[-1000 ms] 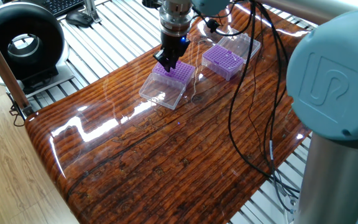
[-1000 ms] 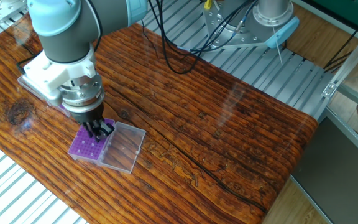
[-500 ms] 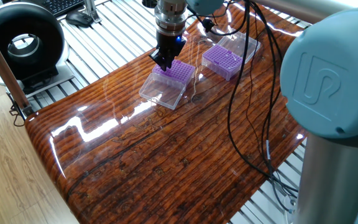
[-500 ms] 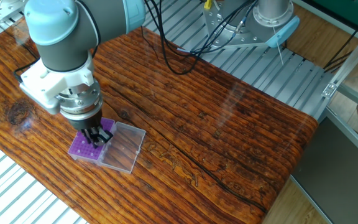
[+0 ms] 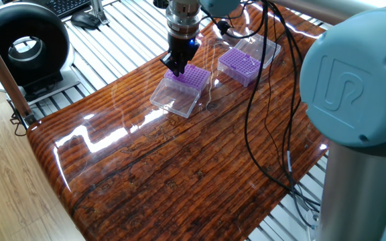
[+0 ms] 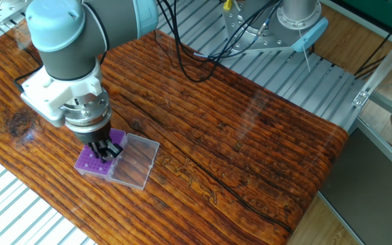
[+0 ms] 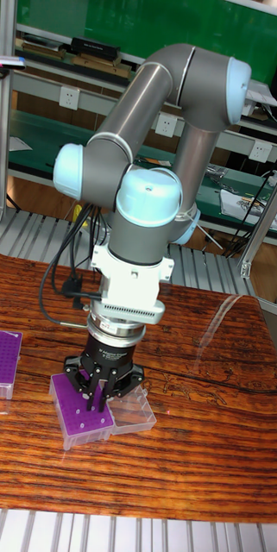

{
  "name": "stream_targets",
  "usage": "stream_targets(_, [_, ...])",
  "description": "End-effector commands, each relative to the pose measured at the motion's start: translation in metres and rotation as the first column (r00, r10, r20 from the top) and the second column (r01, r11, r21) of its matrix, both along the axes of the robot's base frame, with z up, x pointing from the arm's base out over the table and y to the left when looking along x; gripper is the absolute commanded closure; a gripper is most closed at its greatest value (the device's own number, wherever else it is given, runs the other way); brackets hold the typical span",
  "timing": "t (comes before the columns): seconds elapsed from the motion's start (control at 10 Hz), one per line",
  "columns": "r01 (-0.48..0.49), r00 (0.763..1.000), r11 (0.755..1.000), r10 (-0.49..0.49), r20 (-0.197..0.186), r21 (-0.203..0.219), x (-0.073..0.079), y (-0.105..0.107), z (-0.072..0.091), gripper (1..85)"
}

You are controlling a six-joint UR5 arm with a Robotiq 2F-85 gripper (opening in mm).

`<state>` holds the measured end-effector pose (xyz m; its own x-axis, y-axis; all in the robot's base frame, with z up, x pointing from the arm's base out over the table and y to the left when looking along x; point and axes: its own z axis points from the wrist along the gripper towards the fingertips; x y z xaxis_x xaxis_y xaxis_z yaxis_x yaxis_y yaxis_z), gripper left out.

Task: Transfer all small pipette tips from one holder to another

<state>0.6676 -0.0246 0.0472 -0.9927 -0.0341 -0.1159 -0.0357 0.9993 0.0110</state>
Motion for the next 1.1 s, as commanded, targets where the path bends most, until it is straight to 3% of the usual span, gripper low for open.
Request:
stream_targets(0.0, [0.005, 1.0, 1.0, -0.005, 0.003, 0.011, 0.0015, -0.0004, -0.0006, 63.7])
stream_targets(0.6, [0.003, 1.0, 1.0, -0.003, 0.002, 0.017, 0.0028, -0.0016, -0.0052, 63.7])
stream_targets(1.0, [0.016, 1.0, 1.0, -0.015, -0.009, 0.018, 0.0008, 0.0002, 0.0031, 66.0])
